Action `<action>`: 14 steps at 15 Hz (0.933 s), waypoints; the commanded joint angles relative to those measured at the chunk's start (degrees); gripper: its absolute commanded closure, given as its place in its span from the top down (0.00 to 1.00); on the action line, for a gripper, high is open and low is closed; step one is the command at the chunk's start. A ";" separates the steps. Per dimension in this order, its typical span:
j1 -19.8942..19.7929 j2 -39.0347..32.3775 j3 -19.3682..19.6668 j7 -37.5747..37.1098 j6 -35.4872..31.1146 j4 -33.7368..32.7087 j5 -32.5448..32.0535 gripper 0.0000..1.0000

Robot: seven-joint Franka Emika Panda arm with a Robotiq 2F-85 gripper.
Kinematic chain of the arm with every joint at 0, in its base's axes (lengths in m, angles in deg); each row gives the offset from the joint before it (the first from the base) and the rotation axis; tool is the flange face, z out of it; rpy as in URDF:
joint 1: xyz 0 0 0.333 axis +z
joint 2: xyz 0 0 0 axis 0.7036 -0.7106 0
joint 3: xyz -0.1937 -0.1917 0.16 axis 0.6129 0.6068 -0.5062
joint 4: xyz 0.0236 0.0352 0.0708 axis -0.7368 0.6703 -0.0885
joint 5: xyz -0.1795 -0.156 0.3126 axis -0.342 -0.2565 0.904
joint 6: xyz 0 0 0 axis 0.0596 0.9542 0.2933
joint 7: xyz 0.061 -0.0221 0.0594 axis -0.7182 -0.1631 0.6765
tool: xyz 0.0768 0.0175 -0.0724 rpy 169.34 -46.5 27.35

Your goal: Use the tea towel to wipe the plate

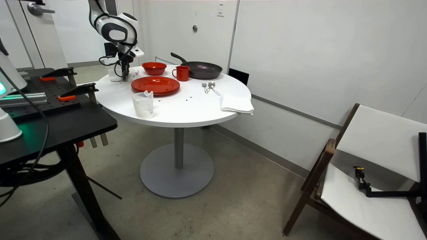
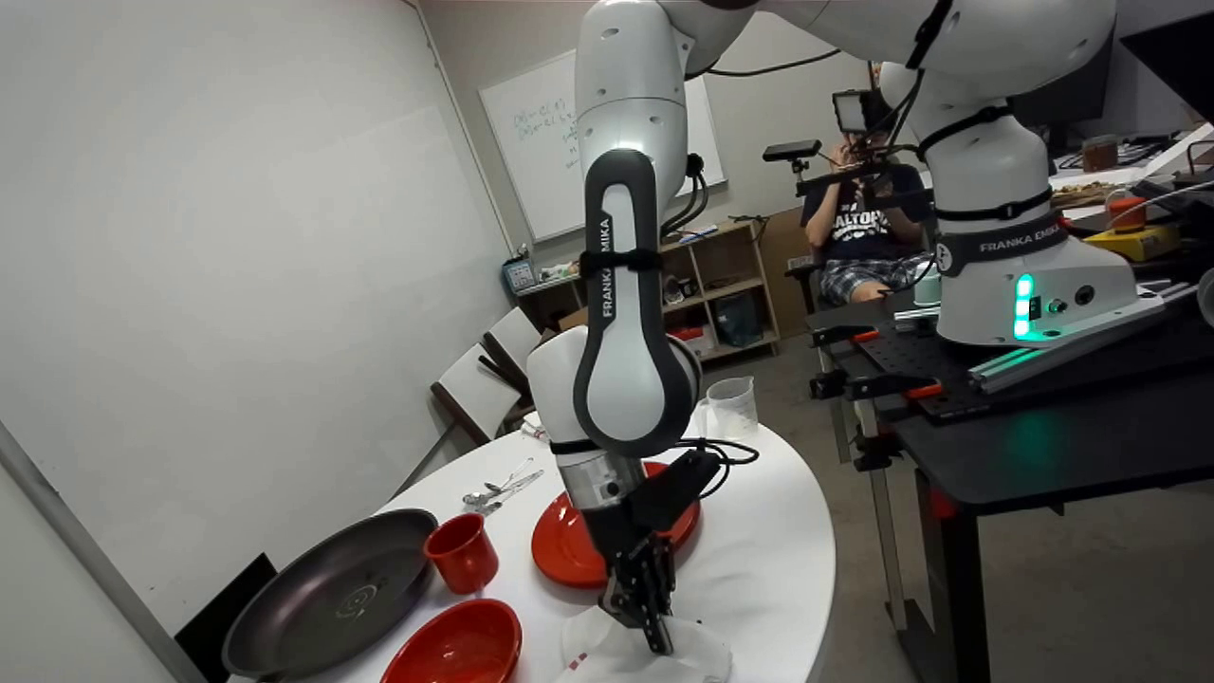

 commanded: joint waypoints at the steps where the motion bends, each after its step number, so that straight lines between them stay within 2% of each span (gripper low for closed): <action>1: 1.75 -0.56 1.34 -1.92 1.25 -1.44 -1.48 0.49; 8: 3.59 1.22 2.49 -2.58 1.54 -0.36 -2.20 0.98; 14: 6.67 8.74 6.07 -6.46 9.33 4.25 -4.99 1.00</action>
